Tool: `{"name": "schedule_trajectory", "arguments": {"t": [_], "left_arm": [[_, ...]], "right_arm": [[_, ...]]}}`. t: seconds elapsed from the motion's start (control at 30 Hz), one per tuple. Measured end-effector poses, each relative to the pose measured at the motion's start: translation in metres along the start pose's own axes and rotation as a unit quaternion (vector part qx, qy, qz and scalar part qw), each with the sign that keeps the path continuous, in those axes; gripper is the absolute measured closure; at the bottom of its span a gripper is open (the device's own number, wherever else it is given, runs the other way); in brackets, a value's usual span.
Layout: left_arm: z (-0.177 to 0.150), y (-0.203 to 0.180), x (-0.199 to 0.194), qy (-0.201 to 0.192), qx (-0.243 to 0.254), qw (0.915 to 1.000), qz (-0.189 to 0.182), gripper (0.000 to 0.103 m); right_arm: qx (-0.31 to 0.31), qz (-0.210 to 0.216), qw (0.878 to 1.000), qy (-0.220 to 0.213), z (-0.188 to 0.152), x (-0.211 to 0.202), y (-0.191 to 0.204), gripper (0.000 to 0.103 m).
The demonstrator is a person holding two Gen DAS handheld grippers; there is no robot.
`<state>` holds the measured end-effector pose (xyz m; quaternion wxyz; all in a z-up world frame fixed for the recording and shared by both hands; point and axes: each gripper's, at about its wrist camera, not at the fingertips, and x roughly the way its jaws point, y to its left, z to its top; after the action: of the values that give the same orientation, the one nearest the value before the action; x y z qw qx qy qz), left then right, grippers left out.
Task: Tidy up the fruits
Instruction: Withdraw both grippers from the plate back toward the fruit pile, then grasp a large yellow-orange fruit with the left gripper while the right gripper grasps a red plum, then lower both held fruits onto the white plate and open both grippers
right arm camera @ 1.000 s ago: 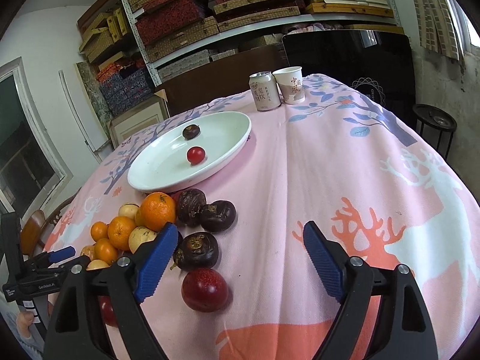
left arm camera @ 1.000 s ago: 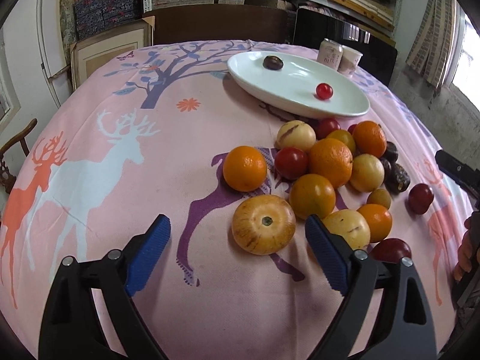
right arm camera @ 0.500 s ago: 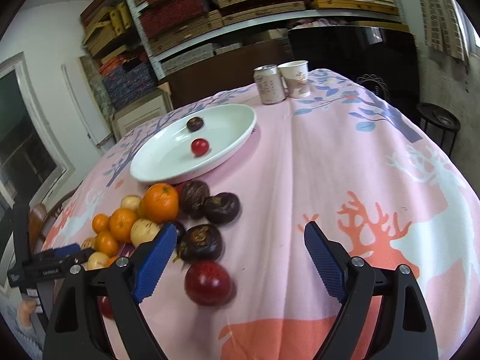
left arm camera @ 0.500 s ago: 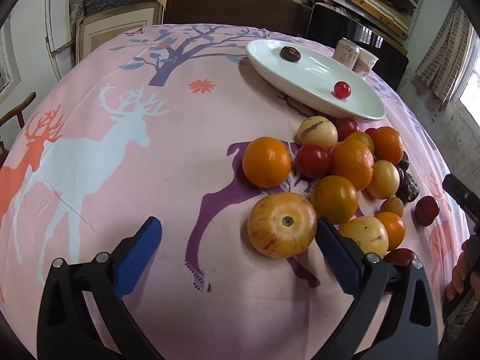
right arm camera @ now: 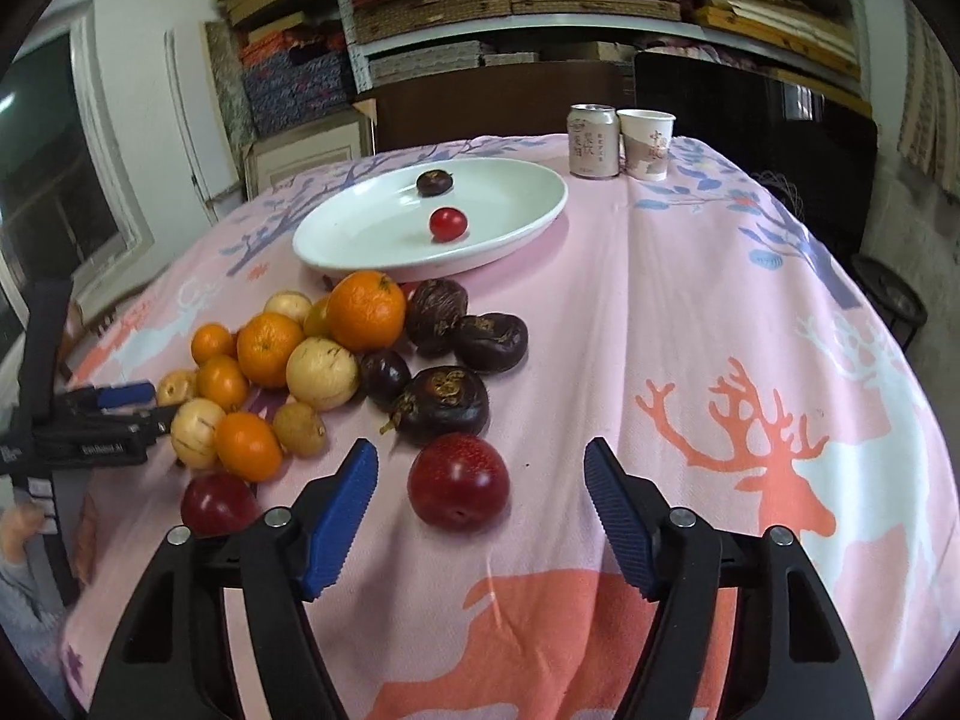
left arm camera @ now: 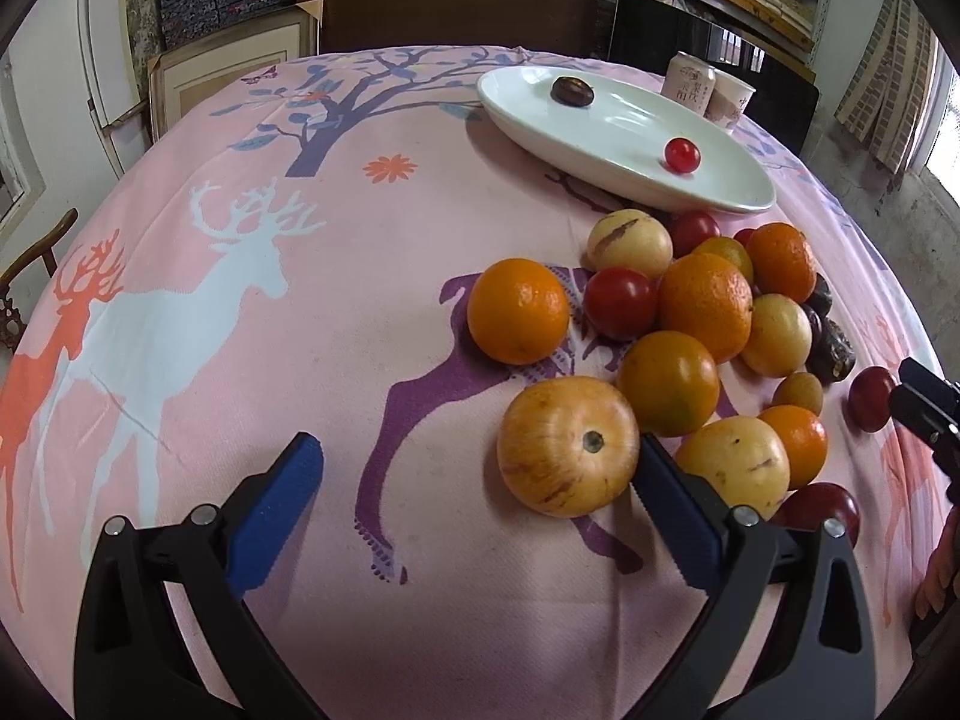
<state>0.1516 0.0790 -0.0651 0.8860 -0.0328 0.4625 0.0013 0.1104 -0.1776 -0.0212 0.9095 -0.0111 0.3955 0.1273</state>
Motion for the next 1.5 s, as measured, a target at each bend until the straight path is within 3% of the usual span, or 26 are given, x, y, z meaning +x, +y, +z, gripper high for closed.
{"name": "schedule_trajectory", "arguments": {"t": [0.1,0.17,0.37,0.47,0.53,0.7,1.07,1.2,1.33,1.5], "left_arm": [[0.0,-0.001,0.0,0.002,0.003,1.0,0.002,0.004],[-0.001,-0.001,-0.001,0.003,0.004,1.0,0.0,0.004],[-0.002,-0.005,-0.009,-0.013,0.013,0.9995,-0.024,0.006],[-0.003,-0.011,-0.013,-0.023,0.025,0.9988,-0.035,0.024],[-0.004,-0.014,-0.009,-0.014,0.031,0.9989,-0.031,0.047],[-0.004,-0.015,-0.011,-0.022,0.034,0.9983,-0.043,0.06],[-0.001,-0.008,-0.03,-0.055,0.015,0.996,-0.069,0.06],[0.019,-0.005,-0.037,-0.067,0.008,0.9944,-0.081,0.06],[0.061,-0.011,-0.036,-0.079,0.01,0.9939,-0.076,0.06],[0.117,-0.029,-0.016,-0.086,0.008,0.9929,-0.082,0.059]], "right_arm": [[0.006,0.003,1.0,0.02,0.0,0.008,-0.004,0.033],[0.011,0.009,0.999,0.034,-0.001,0.013,-0.006,0.044],[-0.001,0.022,0.998,0.05,-0.001,0.02,0.0,0.061],[0.0,0.029,0.998,0.055,0.0,0.022,0.0,0.062],[0.002,0.032,0.998,0.055,0.0,0.022,-0.001,0.063],[0.003,0.035,0.998,0.055,-0.001,0.022,-0.001,0.064],[0.048,0.054,0.997,0.029,-0.001,0.012,-0.02,0.064],[0.069,0.071,0.995,0.011,0.003,0.005,-0.028,0.064],[0.07,0.076,0.995,-0.011,0.037,-0.001,-0.033,0.064],[0.059,0.061,0.996,-0.034,0.107,0.018,-0.029,0.064]]}}
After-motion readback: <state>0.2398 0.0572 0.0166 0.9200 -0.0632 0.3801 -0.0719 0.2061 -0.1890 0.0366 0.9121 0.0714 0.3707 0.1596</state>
